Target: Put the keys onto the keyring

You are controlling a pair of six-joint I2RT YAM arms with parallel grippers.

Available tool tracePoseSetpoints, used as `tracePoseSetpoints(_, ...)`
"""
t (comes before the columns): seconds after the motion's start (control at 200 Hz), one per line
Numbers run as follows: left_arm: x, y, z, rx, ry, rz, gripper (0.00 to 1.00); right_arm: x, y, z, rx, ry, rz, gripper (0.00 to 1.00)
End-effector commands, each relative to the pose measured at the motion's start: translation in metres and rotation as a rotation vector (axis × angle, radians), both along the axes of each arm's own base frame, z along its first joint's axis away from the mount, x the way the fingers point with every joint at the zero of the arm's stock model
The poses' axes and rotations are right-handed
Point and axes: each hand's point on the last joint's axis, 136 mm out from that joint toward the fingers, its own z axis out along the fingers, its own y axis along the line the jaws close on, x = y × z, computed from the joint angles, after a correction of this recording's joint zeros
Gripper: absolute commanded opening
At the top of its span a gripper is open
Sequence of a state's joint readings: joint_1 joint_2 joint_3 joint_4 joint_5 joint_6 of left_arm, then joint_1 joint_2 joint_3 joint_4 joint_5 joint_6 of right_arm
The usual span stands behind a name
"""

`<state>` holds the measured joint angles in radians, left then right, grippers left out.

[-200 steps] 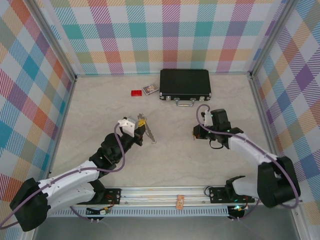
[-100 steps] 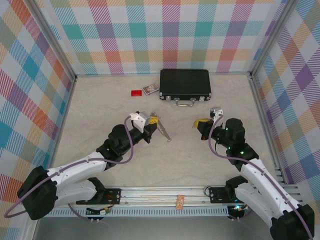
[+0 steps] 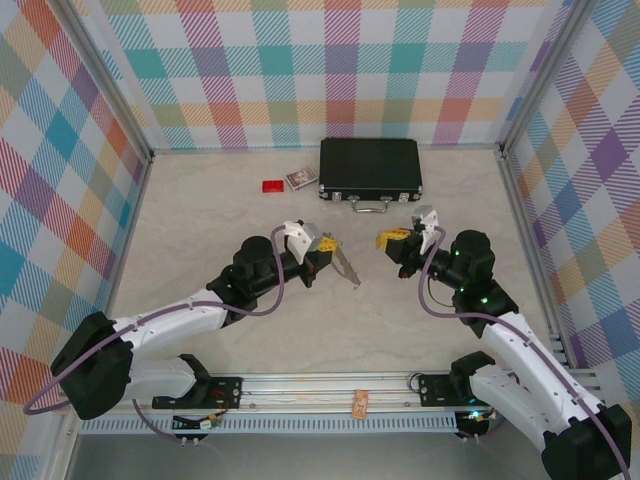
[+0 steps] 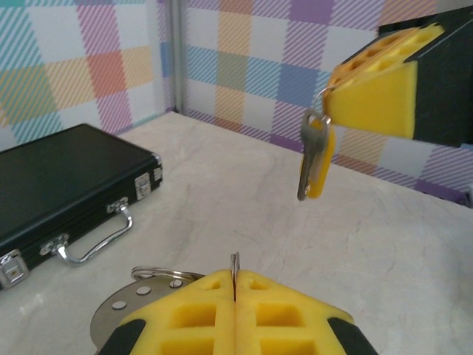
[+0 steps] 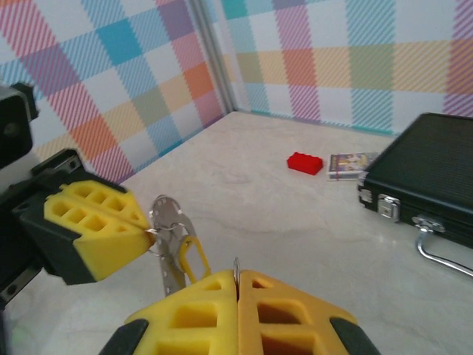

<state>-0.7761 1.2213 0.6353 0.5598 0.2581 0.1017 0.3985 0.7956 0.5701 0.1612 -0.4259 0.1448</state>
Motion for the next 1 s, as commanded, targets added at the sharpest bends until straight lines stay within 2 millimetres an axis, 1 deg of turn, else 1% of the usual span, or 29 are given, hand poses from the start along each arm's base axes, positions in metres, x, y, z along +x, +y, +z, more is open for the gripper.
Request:
tracePoseSetpoints(0.0, -0.009, -0.012, 0.018, 0.004, -0.060, -0.101, 0.00, -0.010, 0.013, 0.025, 0.007, -0.100, 0.097, 0.00)
tracePoseSetpoints(0.145, -0.010, -0.014, 0.024, 0.035, -0.073, -0.123, 0.00, -0.009, 0.016, 0.026, 0.004, -0.133, 0.104, 0.00)
tracePoseSetpoints(0.215, -0.009, -0.013, 0.026, 0.068, -0.072, -0.117, 0.00, -0.012, 0.018, 0.027, 0.017, -0.168, 0.122, 0.00)
tracePoseSetpoints(0.3, -0.012, -0.011, 0.029, 0.103, -0.077, -0.128, 0.00, -0.016, 0.020, 0.028, 0.021, -0.198, 0.150, 0.00)
tracePoseSetpoints(0.435, -0.020, -0.005, 0.033, 0.146, -0.093, -0.135, 0.00, -0.012, 0.028, 0.016, -0.035, -0.127, 0.193, 0.00)
tracePoseSetpoints(0.545, -0.024, 0.004, 0.028, 0.238, -0.145, -0.128, 0.00, -0.008, 0.040, 0.005, -0.081, -0.095, 0.221, 0.00)
tracePoseSetpoints(0.6, -0.025, 0.009, 0.023, 0.292, -0.173, -0.120, 0.00, -0.010, 0.049, 0.000, -0.134, -0.130, 0.230, 0.00)
tracePoseSetpoints(0.625, -0.025, 0.012, 0.023, 0.311, -0.191, -0.110, 0.00, -0.013, 0.054, -0.002, -0.173, -0.173, 0.242, 0.00)
tracePoseSetpoints(0.665, -0.027, 0.014, 0.024, 0.327, -0.237, -0.093, 0.00, -0.017, 0.063, -0.006, -0.229, -0.221, 0.261, 0.00)
tracePoseSetpoints(0.735, -0.029, 0.021, 0.029, 0.340, -0.304, -0.060, 0.00, -0.018, 0.072, -0.010, -0.298, -0.282, 0.269, 0.00)
tracePoseSetpoints(0.86, -0.031, 0.034, 0.030, 0.369, -0.369, -0.007, 0.00, -0.012, 0.073, -0.010, -0.355, -0.315, 0.243, 0.00)
tracePoseSetpoints(0.925, -0.035, 0.039, 0.031, 0.390, -0.423, 0.003, 0.00, -0.014, 0.074, -0.007, -0.373, -0.341, 0.246, 0.00)
tracePoseSetpoints(0.995, -0.040, 0.043, 0.033, 0.413, -0.481, 0.015, 0.00, -0.019, 0.076, -0.002, -0.411, -0.412, 0.254, 0.00)
